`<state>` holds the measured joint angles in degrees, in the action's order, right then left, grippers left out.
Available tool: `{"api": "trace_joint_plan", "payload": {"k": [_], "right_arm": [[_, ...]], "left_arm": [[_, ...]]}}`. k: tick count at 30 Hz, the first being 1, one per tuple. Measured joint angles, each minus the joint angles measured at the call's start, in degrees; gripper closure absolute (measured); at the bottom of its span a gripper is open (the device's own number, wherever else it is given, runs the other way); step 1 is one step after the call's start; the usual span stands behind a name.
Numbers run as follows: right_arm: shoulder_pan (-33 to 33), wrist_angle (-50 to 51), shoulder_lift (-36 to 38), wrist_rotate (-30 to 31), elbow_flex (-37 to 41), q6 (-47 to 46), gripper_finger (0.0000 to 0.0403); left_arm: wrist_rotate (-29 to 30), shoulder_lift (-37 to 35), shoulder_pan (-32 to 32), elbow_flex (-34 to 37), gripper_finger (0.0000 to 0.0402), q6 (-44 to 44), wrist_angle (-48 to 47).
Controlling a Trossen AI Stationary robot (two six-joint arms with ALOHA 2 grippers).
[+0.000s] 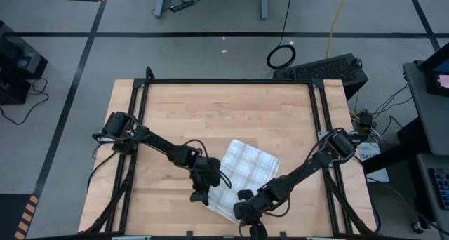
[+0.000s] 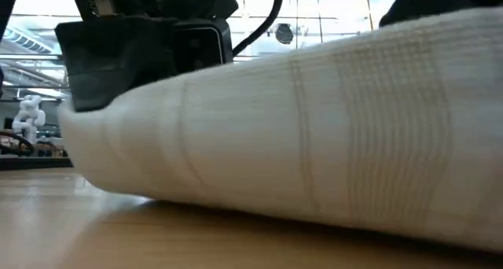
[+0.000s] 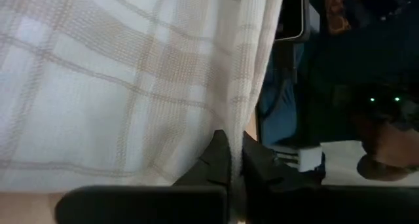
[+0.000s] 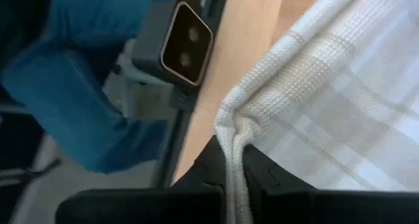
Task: Roll towel
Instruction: Roll the towel
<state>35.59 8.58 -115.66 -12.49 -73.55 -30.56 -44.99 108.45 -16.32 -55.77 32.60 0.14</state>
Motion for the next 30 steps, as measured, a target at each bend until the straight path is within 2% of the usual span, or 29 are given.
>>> {"api": "trace_joint_plan", "payload": {"k": [6,11,15,18,25,30], "right_arm": [[0.2,2.7,0.7,4.6,0.1,5.2,0.0399],[0.5,5.2,0.3,7.9,0.2,-2.0,0.0397],[2.2,7.3,0.6,15.4,0.2,-5.9,0.0383],[3.4,9.0,1.0,20.2,0.2,-7.8,0.0356],[7.7,10.3,1.6,30.0,0.1,-15.4,0.0260],[13.1,10.1,1.6,44.9,0.1,-18.2,0.0209]], "left_arm": [[3.6,0.3,0.9,0.1,0.0387,1.6,-0.9],[7.2,0.3,2.2,0.2,0.0388,3.9,-1.2],[6.2,0.3,3.3,0.2,0.0388,7.0,-1.4],[5.9,0.3,4.2,0.2,0.0388,8.5,-2.4],[7.6,0.3,5.2,0.3,0.0388,10.4,-2.5],[8.9,0.3,5.1,0.3,0.0387,10.6,-1.4]]}}
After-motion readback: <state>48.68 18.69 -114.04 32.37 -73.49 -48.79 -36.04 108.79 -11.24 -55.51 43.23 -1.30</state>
